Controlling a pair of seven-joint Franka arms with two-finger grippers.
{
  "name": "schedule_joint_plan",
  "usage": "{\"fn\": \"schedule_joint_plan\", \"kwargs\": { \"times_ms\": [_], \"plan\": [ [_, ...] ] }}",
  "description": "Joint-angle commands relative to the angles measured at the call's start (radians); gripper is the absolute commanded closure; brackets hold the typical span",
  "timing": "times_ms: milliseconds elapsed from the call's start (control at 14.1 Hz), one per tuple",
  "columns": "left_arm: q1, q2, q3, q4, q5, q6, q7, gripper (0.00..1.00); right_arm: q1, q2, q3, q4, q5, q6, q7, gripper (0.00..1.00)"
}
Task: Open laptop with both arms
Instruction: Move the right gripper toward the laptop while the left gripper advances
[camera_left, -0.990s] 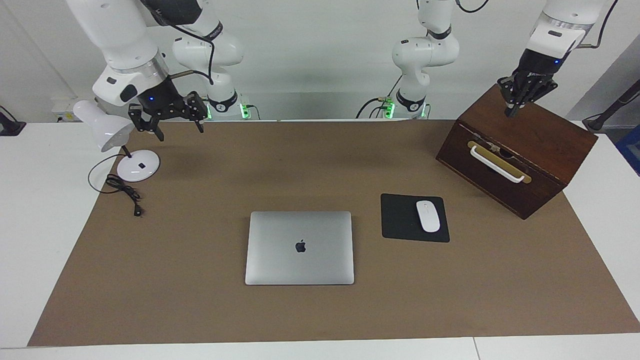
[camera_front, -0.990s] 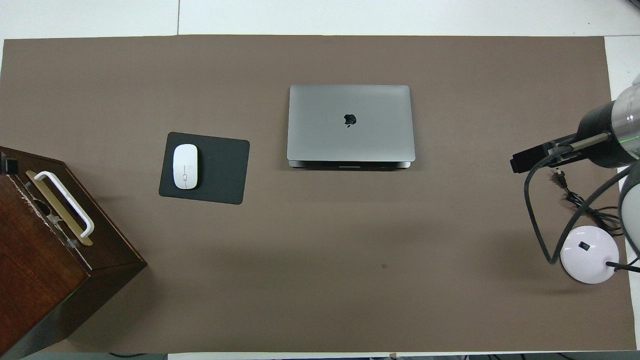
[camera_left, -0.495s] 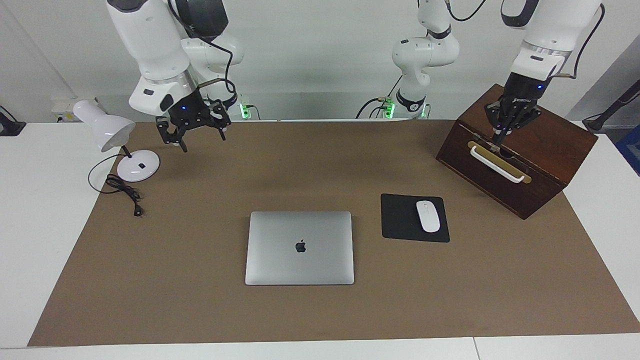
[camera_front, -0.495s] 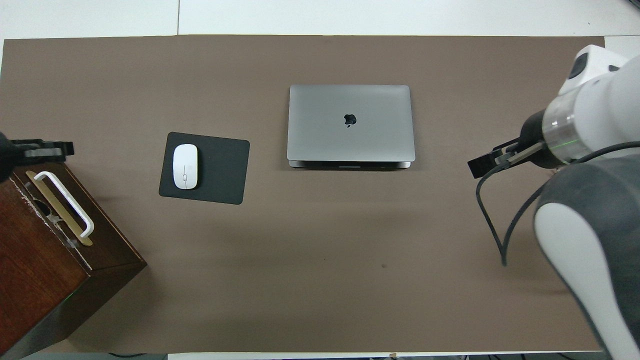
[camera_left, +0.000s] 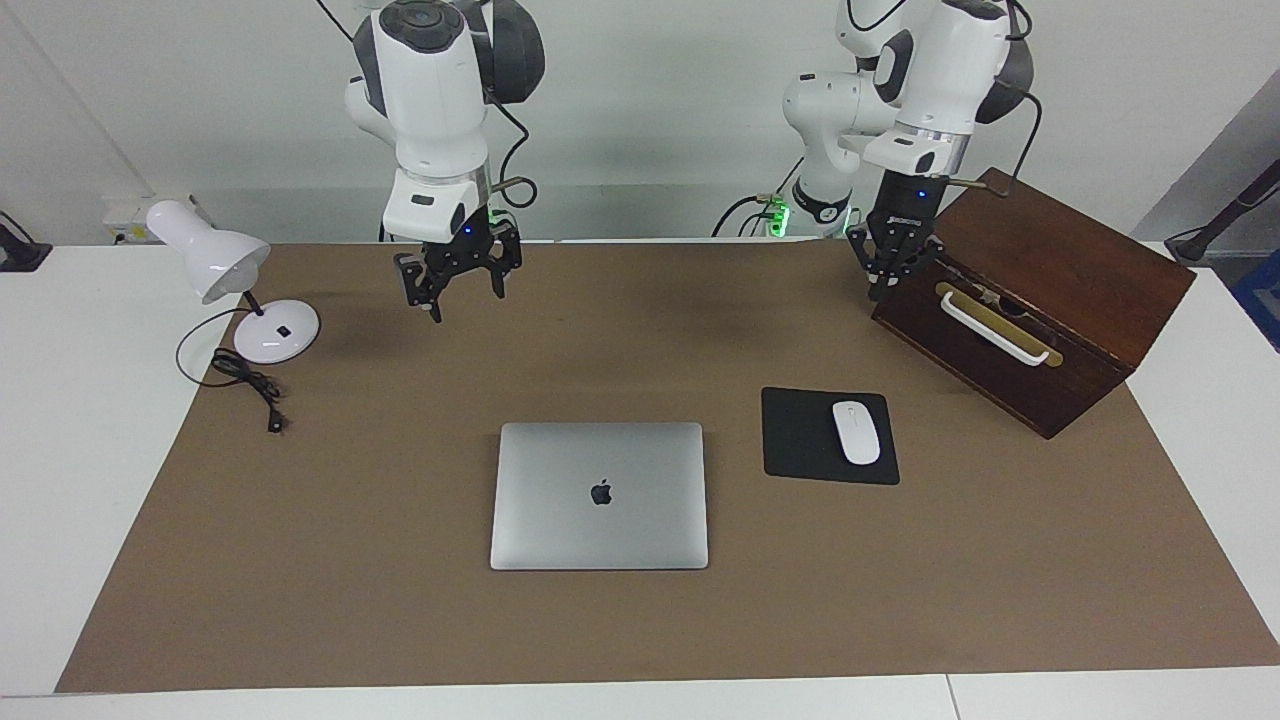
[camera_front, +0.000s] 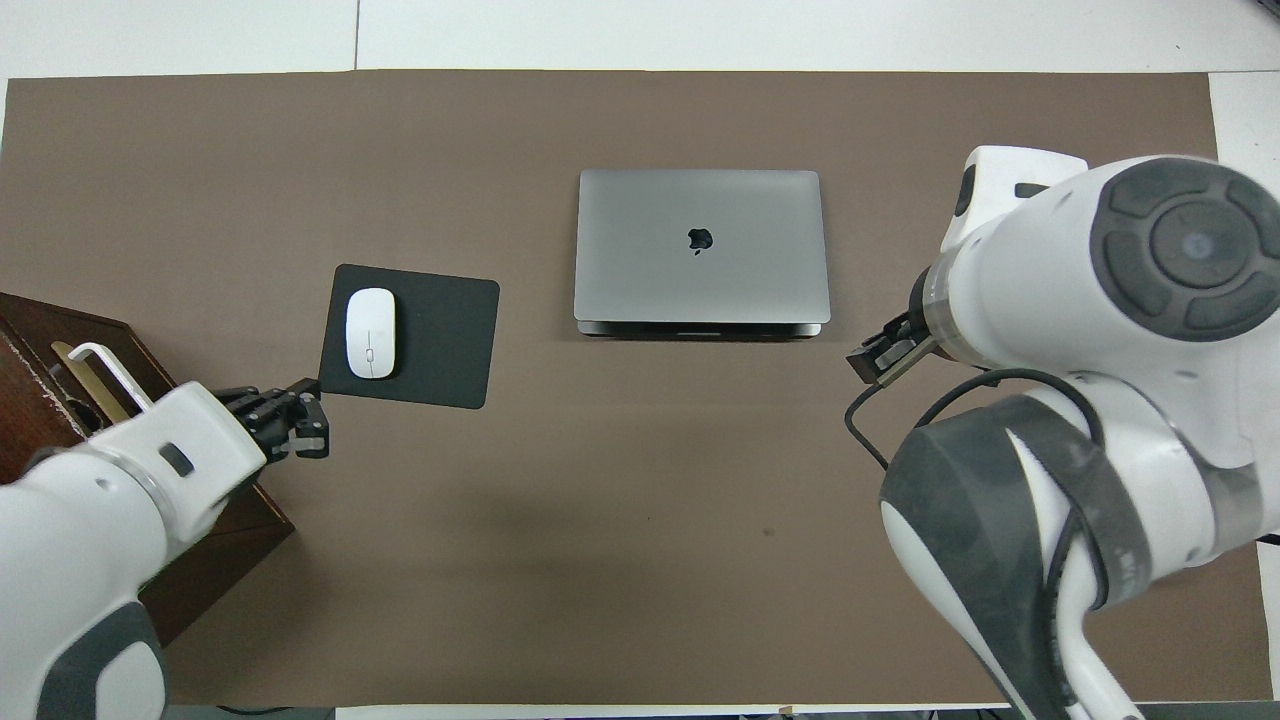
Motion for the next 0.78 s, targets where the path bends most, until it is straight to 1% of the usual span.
{"fn": "schedule_joint_plan", "kwargs": {
  "times_ms": [0,212,354,424,495,637,707],
  "plan": [
    [-0.086,-0.087,0.011,-0.139,-0.015,0.11,0.014,1.0,-0.013,-0.024,0.045,-0.105,-0.101,0.132,-0.052,0.11],
    [-0.196,-0.072,0.01,-0.217,-0.015,0.262,-0.001,1.0,-0.013,-0.003,0.045,-0.143,-0.108,0.215,-0.084,0.11],
    [-0.245,-0.03,0.01,-0.242,-0.015,0.362,-0.027,1.0,0.0,0.034,0.046,-0.146,-0.166,0.265,-0.104,0.11],
    [-0.27,0.014,0.01,-0.247,-0.015,0.426,-0.032,1.0,0.026,0.052,0.046,-0.152,-0.204,0.294,-0.1,0.11],
    [-0.293,0.073,0.01,-0.247,-0.015,0.516,-0.032,1.0,0.038,0.072,0.046,-0.158,-0.217,0.324,-0.095,0.11],
    [-0.351,0.243,0.01,-0.247,-0.015,0.738,-0.045,1.0,0.046,0.115,0.045,-0.159,-0.22,0.383,-0.074,0.11],
    [-0.373,0.329,0.01,-0.245,-0.015,0.855,-0.058,1.0,0.047,0.135,0.045,-0.159,-0.233,0.394,-0.069,0.11]
  ]
}}
